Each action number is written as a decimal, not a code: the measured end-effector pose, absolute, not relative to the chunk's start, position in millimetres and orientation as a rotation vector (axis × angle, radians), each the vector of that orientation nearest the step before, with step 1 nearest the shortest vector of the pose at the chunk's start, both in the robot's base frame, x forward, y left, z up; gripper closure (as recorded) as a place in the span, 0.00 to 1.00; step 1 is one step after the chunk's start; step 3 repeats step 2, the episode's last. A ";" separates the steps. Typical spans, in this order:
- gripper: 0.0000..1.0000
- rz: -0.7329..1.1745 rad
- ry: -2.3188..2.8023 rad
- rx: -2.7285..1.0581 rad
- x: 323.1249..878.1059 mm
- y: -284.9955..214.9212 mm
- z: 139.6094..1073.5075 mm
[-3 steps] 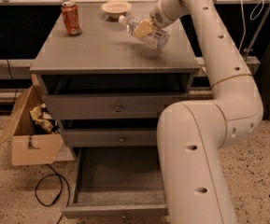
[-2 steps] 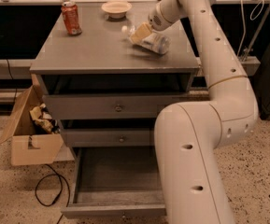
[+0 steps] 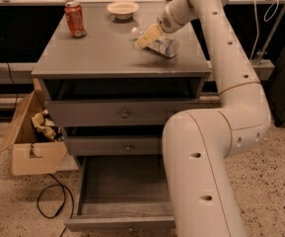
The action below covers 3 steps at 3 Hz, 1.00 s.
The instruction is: Pick blue plastic bottle from bottom drawer and place on counter
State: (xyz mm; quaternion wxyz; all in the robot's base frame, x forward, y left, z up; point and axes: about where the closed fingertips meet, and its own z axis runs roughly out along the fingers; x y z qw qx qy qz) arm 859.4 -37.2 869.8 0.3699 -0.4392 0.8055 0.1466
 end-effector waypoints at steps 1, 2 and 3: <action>0.00 0.278 2.034 -1.077 857.1 -71.9 913.3; 0.00 0.190 1.983 -1.006 851.0 -110.2 962.9; 0.00 0.190 1.983 -1.006 851.0 -110.2 962.9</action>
Offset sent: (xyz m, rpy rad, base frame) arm -0.0430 -0.1200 0.1520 -0.0273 -0.2927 -0.2083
